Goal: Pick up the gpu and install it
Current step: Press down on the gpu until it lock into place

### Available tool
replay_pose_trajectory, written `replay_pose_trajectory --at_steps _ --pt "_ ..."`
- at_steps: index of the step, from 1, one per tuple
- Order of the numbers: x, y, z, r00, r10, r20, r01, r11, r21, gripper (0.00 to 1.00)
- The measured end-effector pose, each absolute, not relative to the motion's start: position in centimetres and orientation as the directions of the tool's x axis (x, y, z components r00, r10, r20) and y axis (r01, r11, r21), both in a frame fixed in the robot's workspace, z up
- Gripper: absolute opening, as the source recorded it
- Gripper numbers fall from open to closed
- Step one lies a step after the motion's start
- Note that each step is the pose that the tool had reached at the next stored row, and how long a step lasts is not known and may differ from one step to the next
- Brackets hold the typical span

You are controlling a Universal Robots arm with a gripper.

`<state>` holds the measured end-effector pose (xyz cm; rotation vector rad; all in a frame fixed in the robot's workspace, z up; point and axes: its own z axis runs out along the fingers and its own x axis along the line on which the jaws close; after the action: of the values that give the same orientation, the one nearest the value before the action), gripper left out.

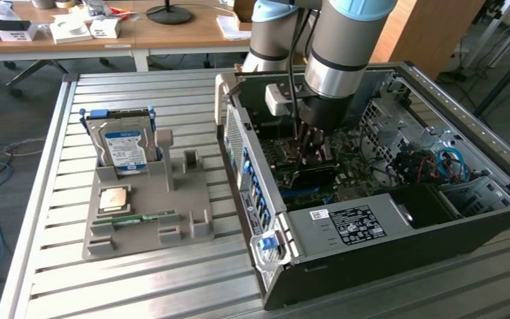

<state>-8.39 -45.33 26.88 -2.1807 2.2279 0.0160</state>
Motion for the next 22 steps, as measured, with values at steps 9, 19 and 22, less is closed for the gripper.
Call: replay_pose_trajectory --at_steps 9,19,22 --pt "-8.38 -45.33 26.79 -0.021 -0.999 -0.025 -1.0 0.021 -0.01 0.11" --pt "-8.4 -45.33 26.69 -0.021 -0.999 -0.024 -1.0 0.021 -0.01 0.11" --pt "-8.4 -45.33 26.69 -0.021 -0.999 -0.025 -1.0 0.022 -0.01 0.11"
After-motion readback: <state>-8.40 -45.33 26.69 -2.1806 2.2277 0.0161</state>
